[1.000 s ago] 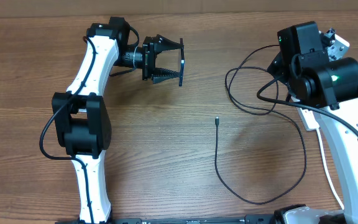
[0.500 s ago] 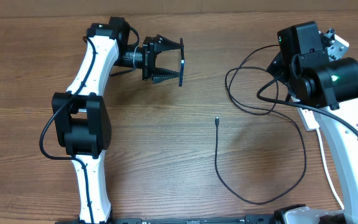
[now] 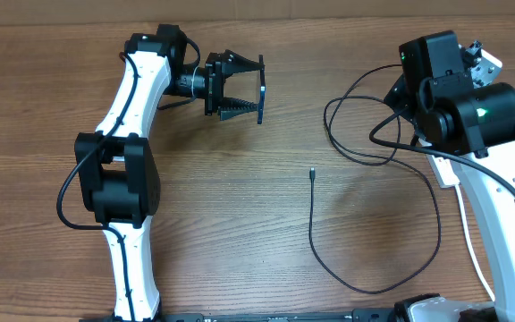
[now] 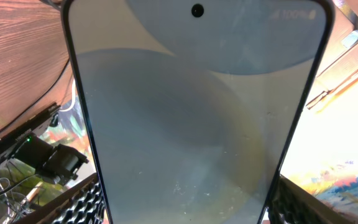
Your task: Plug charger to phone and switch on socket
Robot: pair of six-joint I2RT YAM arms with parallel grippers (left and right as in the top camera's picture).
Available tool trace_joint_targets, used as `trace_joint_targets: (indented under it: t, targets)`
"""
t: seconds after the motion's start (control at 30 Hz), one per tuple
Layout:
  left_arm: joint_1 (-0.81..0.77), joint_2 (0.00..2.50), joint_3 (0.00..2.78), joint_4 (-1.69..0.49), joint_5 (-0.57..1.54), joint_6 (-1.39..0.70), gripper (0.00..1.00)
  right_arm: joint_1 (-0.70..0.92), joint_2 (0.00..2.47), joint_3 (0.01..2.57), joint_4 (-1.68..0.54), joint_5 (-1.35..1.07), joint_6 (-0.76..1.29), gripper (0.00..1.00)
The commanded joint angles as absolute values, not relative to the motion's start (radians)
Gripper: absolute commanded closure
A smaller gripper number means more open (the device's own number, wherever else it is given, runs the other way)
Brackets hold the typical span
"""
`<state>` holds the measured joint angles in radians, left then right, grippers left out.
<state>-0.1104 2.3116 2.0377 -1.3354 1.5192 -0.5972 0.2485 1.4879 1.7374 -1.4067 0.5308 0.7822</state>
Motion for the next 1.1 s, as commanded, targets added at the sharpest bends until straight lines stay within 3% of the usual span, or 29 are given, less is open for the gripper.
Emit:
trace_joint_targets:
  t: [0.0, 0.43, 0.63, 0.7, 0.83, 1.07]
  targets:
    - [-0.105, 2.309, 2.068, -1.335, 1.581, -0.603, 0.28, 0.245, 1.484, 1.766, -1.405, 0.537, 0.789, 0.00]
    - [-0.105, 2.309, 2.068, -1.335, 1.581, -0.602, 0.28, 0.245, 1.484, 1.766, -1.401, 0.526, 0.789, 0.00]
    - [-0.105, 2.309, 2.068, -1.335, 1.581, -0.602, 0.28, 0.245, 1.484, 1.766, -1.399, 0.246, 0.778, 0.00]
    - [-0.105, 2.309, 2.068, -1.335, 1.582, -0.601, 0.28, 0.249, 1.483, 1.766, -1.319, 0.072, 0.687, 0.00]
    - [-0.105, 2.309, 2.068, -1.335, 1.581, -0.602, 0.28, 0.309, 1.504, 1.766, -1.177, -0.332, 0.314, 0.00]
    - [-0.105, 2.309, 2.068, -1.335, 1.581, -0.602, 0.28, 0.495, 1.562, 1.766, -1.091, -0.244, 0.284, 0.01]
